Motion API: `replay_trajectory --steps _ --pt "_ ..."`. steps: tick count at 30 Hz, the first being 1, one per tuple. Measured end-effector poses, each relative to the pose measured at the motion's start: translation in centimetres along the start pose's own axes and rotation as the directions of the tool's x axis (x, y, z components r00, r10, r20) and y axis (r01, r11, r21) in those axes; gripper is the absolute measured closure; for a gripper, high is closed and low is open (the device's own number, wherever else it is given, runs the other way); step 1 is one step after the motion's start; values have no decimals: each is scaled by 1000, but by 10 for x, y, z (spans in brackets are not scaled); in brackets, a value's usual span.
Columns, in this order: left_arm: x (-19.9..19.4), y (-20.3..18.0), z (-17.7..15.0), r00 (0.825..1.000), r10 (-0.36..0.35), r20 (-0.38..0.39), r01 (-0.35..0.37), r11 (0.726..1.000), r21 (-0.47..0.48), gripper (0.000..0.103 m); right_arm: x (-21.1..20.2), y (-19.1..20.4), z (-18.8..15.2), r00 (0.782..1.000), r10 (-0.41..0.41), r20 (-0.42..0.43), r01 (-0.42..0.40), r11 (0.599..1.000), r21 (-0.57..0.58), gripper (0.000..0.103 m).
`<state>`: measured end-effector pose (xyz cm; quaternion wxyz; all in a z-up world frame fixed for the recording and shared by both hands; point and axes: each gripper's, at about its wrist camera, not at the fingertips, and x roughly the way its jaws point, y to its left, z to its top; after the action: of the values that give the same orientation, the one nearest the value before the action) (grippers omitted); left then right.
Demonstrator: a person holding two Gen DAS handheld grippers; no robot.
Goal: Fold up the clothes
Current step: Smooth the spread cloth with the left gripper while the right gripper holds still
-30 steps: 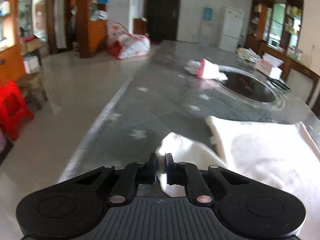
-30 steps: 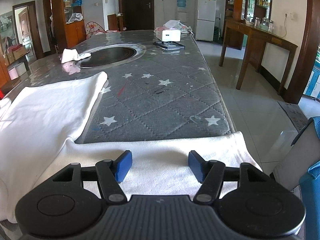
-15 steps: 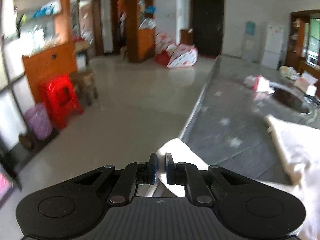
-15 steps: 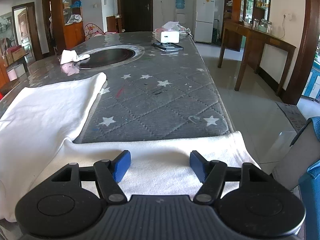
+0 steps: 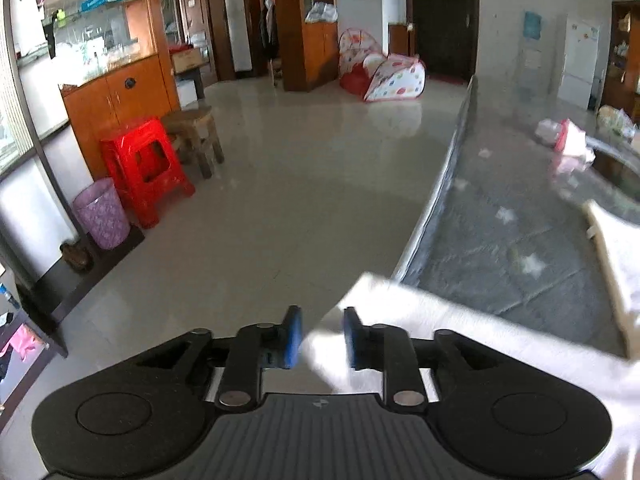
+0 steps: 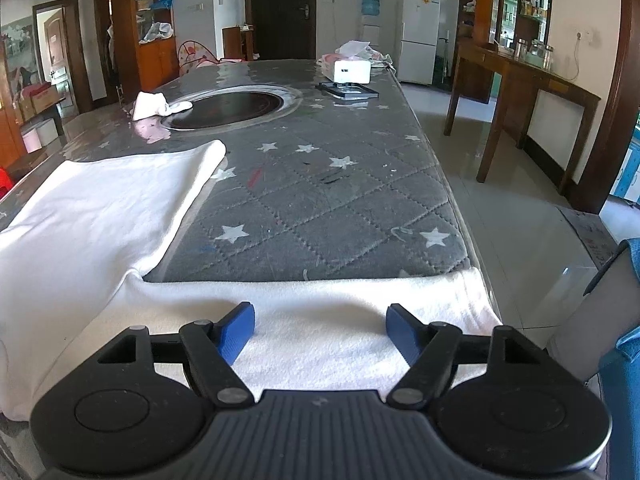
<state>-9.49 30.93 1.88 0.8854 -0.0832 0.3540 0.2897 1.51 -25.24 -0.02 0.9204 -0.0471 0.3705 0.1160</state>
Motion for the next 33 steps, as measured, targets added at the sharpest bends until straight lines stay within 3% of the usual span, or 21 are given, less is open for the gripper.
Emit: replay_trajectory --steps 2,5,8,11,14,16,17,25,28,30,33 --pt "-12 -8 4 998 -49 27 48 999 16 74 1 1 0 1000 0 0 0 1000 -6 28" --pt "-26 -33 9 982 -186 37 183 982 53 77 1 2 0 1000 0 0 0 1000 -8 28" --pt "-31 -68 11 933 -359 -1 357 928 101 77 1 1 -1 1000 -1 3 1 1000 -1 27" --pt "-32 -107 10 874 -484 -51 486 861 148 81 1 0 -2 1000 -3 5 3 1000 6 25" --pt "-28 -138 11 845 -529 -78 533 821 207 82 1 0 -2 1000 -2 6 2 1000 7 25" --pt "-23 -155 10 836 -539 -103 547 803 237 83 1 0 -2 1000 -1 7 1 1000 7 25" --pt "-19 -162 9 838 -533 -112 543 800 254 83 1 -1 -2 1000 -1 7 0 1000 8 25" --pt "3 -166 3 913 -398 -89 401 835 377 80 1 -2 -2 1000 4 8 -4 1000 12 24" --pt "6 -165 10 915 -391 -100 400 845 355 80 1 -2 -2 1000 4 9 -5 1000 14 23" --pt "0 -172 12 914 -398 -81 398 837 376 80 1 -2 -2 1000 3 9 -3 1000 15 23" --pt "-6 -187 14 887 -453 -87 448 803 392 80 2 -2 -2 1000 4 8 -4 1000 16 23"
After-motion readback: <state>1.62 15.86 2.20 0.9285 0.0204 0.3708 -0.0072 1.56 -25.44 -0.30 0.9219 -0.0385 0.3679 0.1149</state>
